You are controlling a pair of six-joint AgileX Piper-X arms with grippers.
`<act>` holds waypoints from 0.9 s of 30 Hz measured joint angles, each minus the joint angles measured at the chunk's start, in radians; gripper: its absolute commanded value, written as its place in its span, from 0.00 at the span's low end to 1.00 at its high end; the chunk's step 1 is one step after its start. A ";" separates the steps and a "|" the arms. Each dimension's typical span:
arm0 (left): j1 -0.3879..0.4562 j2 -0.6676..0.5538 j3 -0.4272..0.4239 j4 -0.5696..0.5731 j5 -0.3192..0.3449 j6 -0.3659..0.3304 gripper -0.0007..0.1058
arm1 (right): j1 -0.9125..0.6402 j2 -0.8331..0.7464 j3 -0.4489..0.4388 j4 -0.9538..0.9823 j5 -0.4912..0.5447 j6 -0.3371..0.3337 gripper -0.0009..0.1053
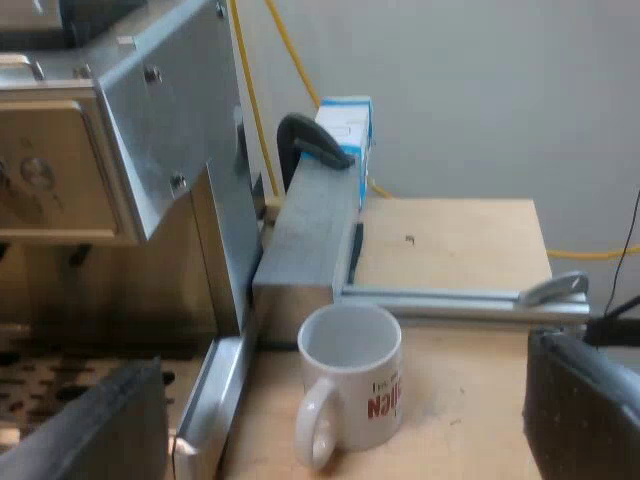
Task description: Put the handle in the coffee machine
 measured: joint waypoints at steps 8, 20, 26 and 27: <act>0.000 0.002 0.128 -0.028 -0.006 -0.007 0.63 | 0.000 0.002 0.092 0.000 -0.002 0.000 0.71; 0.000 0.002 0.291 -0.054 -0.006 -0.007 0.63 | -0.002 0.002 0.251 -0.014 -0.004 0.000 0.71; 0.000 0.002 0.313 -0.054 -0.006 -0.007 0.63 | -0.002 0.004 0.304 -0.021 -0.010 0.006 0.71; 0.000 0.004 0.313 -0.056 -0.006 -0.007 0.63 | -0.002 0.004 0.311 -0.022 -0.010 0.006 0.71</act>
